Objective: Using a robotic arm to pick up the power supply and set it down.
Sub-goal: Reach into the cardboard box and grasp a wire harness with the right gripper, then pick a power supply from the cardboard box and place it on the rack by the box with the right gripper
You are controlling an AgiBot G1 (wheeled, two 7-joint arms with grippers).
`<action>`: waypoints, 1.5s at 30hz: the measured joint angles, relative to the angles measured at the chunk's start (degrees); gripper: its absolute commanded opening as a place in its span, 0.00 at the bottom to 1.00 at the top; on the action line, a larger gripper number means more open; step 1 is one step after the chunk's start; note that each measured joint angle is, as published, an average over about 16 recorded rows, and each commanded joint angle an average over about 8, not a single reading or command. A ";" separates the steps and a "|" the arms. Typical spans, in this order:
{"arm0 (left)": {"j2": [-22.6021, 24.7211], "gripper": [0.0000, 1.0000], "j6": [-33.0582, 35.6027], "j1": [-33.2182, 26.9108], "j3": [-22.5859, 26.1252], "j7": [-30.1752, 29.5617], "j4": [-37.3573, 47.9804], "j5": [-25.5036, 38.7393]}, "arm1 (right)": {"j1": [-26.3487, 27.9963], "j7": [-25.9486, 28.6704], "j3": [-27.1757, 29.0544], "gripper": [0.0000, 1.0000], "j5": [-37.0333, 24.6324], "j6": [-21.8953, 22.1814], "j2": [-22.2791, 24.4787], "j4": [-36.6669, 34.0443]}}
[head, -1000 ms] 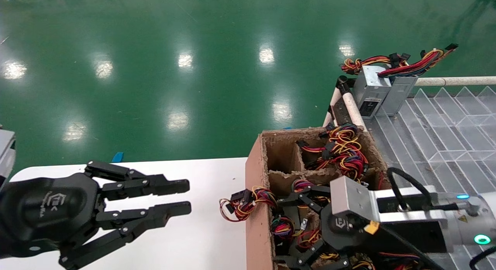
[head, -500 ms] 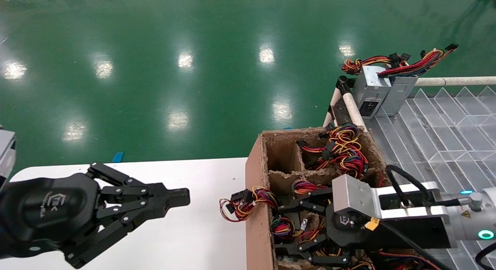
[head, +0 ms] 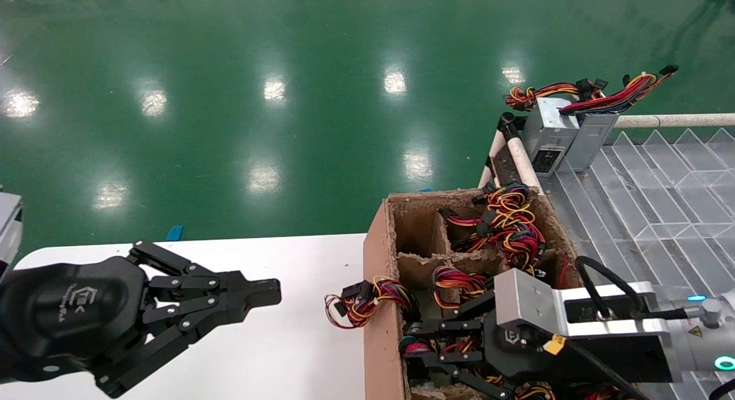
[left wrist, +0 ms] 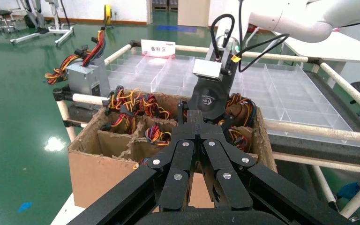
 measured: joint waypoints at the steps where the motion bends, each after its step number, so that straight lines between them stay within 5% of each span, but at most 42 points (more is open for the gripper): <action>1: 0.00 0.00 0.00 0.00 0.00 0.00 0.00 0.00 | -0.11 0.06 0.06 0.00 0.08 0.02 0.14 0.10; 25: 0.00 0.00 0.00 0.00 0.00 0.00 0.00 0.00 | 1.97 -3.08 5.99 0.00 13.34 -4.85 4.31 -3.77; 36: 0.00 0.00 0.00 0.00 0.00 0.00 0.00 0.00 | 9.78 -7.94 9.81 0.00 19.87 -5.20 7.63 -3.90; 45: 0.00 0.00 0.00 0.00 0.00 0.00 0.00 0.00 | 19.55 -11.12 11.51 0.00 19.28 -3.51 7.82 -6.38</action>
